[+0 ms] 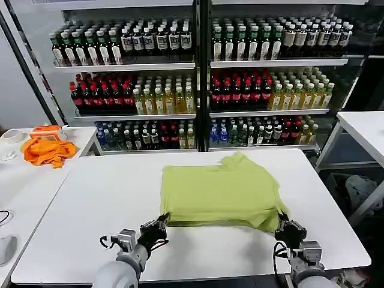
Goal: Fold and organize the clothes.
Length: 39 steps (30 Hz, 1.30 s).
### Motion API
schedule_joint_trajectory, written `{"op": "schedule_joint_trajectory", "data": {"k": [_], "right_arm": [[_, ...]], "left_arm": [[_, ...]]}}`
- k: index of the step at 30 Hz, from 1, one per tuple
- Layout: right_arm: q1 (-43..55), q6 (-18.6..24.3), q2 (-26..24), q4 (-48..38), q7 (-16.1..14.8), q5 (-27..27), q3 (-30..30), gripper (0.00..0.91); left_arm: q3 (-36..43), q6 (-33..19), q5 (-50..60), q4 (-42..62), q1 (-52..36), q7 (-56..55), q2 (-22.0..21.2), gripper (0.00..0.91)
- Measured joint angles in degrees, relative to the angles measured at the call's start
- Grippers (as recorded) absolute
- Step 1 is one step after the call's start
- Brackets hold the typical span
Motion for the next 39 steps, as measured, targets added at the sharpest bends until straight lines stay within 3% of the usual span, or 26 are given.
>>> {"op": "schedule_joint_trajectory", "data": {"k": [13,16,17,18,19,39], "right_arm": [[4.4,0.4,-0.9,-3.5,-0.2,-1.0,-2.1,0.0],[5.5,0.4,-0.8,-4.5,-0.4,-1.3,-2.7,0.01],[5.9,0.4,-0.7,-4.8,-0.5,-1.5,-2.9,0.05],[6.2,0.4,-0.6,-5.1,-0.6,-1.7,-3.1,0.373],[6.5,0.4,-0.5,-5.5,-0.6,-1.9,-3.4,0.907],[4.3,0.9,1.6,-4.8,-1.3,-3.0,-1.7,0.907]], "left_arm": [[0.3,0.0,-0.4,3.1,-3.1,-0.6,-0.8,0.02],[0.4,0.0,-0.4,3.7,-3.6,-0.8,-1.0,0.06],[0.4,0.0,-0.4,3.9,-3.8,-0.9,-1.1,0.121],[0.4,0.0,-0.4,4.0,-4.0,-1.0,-1.2,0.363],[0.4,0.1,-0.4,4.1,-4.1,-1.1,-1.2,0.887],[-0.2,0.5,0.9,3.6,-3.5,-1.0,-2.2,0.907]]}}
